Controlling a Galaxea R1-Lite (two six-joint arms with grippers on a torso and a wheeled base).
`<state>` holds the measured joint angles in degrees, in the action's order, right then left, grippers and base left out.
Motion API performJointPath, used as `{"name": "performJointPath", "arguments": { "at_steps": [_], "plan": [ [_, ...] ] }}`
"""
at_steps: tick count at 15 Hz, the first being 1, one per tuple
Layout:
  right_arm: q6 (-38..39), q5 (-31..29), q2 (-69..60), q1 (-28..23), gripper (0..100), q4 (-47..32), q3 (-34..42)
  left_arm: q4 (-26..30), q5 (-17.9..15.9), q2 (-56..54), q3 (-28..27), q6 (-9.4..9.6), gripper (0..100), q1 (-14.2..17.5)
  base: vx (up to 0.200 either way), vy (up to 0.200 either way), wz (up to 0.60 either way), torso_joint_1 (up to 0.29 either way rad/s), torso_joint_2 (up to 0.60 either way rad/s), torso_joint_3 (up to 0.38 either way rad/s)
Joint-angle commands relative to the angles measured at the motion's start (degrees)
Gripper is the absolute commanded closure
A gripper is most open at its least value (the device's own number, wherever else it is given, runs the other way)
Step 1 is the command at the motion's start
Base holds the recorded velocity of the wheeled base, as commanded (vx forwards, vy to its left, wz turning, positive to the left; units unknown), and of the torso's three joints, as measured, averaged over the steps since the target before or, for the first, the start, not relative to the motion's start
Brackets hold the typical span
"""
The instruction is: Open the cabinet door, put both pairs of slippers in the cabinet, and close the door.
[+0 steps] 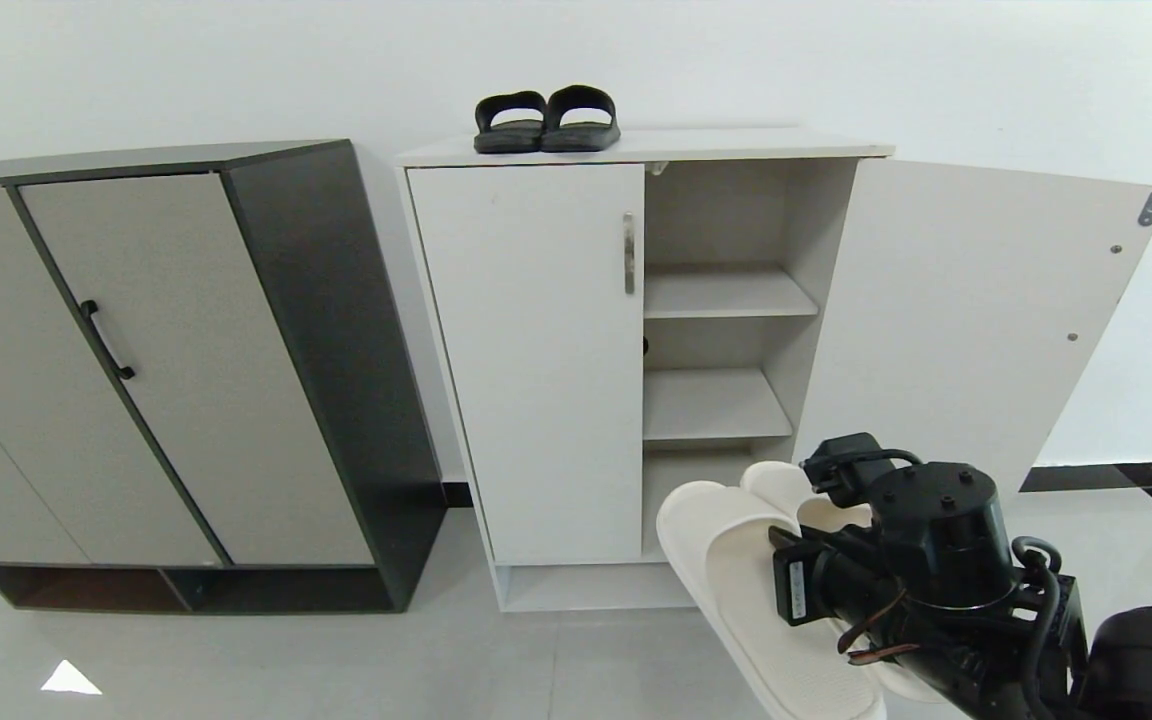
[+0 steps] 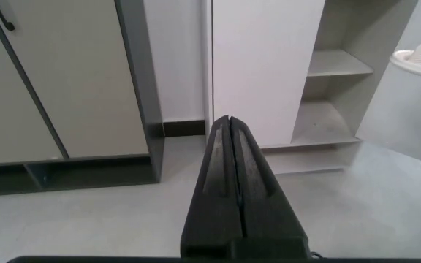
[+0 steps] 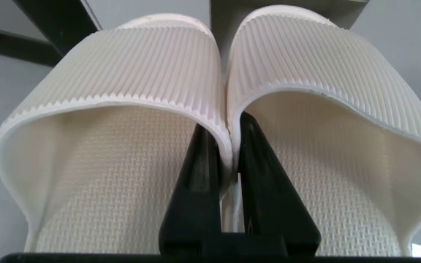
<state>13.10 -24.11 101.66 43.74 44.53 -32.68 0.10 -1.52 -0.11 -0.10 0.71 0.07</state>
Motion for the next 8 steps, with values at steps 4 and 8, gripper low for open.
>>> {"name": "performJointPath", "arguments": {
  "at_steps": [4,8],
  "plan": [
    [-0.1,-0.1,-0.2,0.1,100,0.0,0.0,0.1,0.0,0.2,0.0,0.08,100,0.0,0.200,0.200,0.00,0.000,0.00,0.001],
    [-0.1,-0.3,-0.3,0.1,100,0.0,0.0,0.0,0.0,0.2,0.0,0.08,100,0.0,0.150,0.050,0.00,0.002,0.00,0.003]
  ]
}}
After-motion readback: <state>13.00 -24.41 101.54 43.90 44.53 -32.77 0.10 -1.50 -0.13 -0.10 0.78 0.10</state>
